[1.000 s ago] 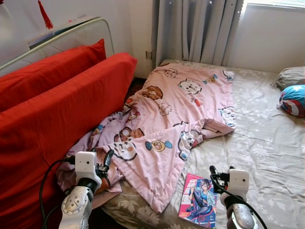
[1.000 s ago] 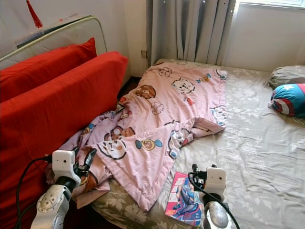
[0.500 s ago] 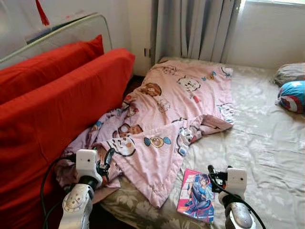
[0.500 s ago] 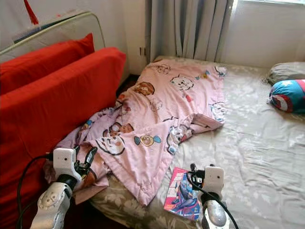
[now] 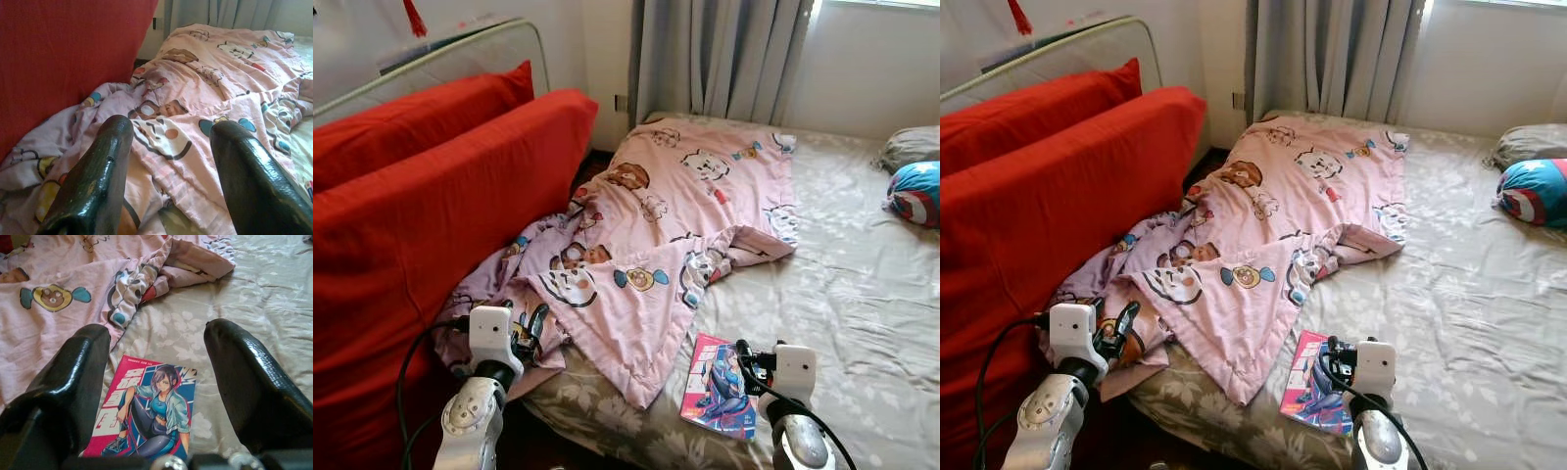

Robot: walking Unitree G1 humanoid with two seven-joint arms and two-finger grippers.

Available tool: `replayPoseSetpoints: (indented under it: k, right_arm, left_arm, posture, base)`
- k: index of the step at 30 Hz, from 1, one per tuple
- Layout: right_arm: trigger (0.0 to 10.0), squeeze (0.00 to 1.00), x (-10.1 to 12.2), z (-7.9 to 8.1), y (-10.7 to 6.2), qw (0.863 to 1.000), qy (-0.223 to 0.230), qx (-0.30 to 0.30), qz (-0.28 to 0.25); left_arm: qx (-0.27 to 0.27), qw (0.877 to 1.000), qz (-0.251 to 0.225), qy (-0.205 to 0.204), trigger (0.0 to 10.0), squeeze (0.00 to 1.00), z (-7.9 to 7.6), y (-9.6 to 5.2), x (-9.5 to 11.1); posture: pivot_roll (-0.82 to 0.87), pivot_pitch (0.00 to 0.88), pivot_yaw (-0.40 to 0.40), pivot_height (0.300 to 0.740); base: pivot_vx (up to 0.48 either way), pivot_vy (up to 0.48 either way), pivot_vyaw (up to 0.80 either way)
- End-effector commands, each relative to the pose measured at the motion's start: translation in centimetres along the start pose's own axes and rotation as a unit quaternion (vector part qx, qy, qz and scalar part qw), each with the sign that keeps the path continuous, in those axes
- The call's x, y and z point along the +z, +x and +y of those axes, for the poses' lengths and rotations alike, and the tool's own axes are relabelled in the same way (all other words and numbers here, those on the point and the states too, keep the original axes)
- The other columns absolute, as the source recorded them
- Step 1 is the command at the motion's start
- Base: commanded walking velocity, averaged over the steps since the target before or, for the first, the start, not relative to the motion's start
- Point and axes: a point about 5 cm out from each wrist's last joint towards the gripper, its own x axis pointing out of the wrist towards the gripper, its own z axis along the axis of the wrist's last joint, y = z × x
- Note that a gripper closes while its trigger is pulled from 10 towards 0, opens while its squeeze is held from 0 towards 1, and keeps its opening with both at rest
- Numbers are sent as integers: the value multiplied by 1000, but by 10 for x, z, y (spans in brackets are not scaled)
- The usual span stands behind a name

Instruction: Clean up the room

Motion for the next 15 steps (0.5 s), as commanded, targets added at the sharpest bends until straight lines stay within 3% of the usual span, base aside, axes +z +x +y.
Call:
replayPoseSetpoints:
  k: [1,15]
  right_arm:
    - [10000,0,3,2,0,1000,0,4,-9]
    - [10000,0,1,3,0,1000,1,7,-5]
  left_arm:
    - [0,1000,0,-3,10000,0,1,1,2]
    - [-4,1000,3,-4,10000,0,0,1,1]
  posture:
    - [9,27,-1,651]
    - [9,28,0,651]
  base:
    - [0,0,0]
    - [0,0,0]
